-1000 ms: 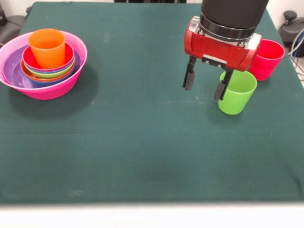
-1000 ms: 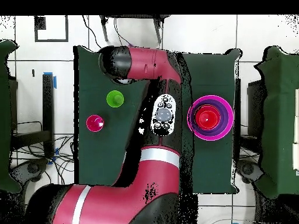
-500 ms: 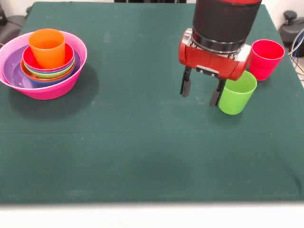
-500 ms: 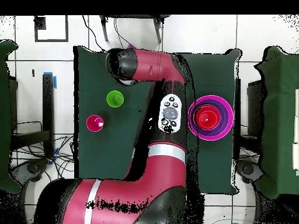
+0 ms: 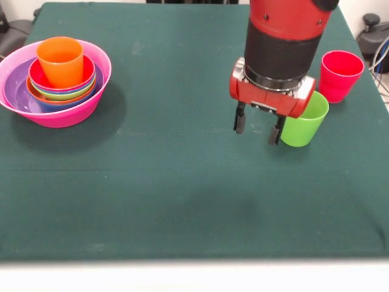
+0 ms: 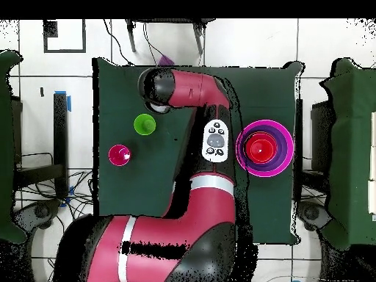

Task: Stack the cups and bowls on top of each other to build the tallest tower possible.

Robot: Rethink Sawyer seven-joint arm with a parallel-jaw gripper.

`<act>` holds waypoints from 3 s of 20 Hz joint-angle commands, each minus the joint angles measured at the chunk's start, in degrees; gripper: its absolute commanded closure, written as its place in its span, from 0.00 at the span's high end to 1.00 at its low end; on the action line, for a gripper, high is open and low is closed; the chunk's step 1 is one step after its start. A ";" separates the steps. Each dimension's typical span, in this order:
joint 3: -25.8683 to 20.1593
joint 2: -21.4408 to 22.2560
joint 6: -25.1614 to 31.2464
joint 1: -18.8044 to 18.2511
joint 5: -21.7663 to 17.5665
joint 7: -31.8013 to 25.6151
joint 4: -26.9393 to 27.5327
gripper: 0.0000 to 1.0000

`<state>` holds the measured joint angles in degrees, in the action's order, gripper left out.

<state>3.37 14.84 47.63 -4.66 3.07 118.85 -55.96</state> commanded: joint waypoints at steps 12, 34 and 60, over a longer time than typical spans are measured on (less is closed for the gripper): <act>-5.60 -0.51 6.26 2.56 -3.47 -2.71 -7.08 1.00; -5.42 4.23 0.38 5.65 -3.31 0.75 -14.96 1.00; -4.16 -3.77 -9.92 5.75 -6.84 -0.48 -13.91 1.00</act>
<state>2.42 17.41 46.55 1.23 2.10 118.85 -70.84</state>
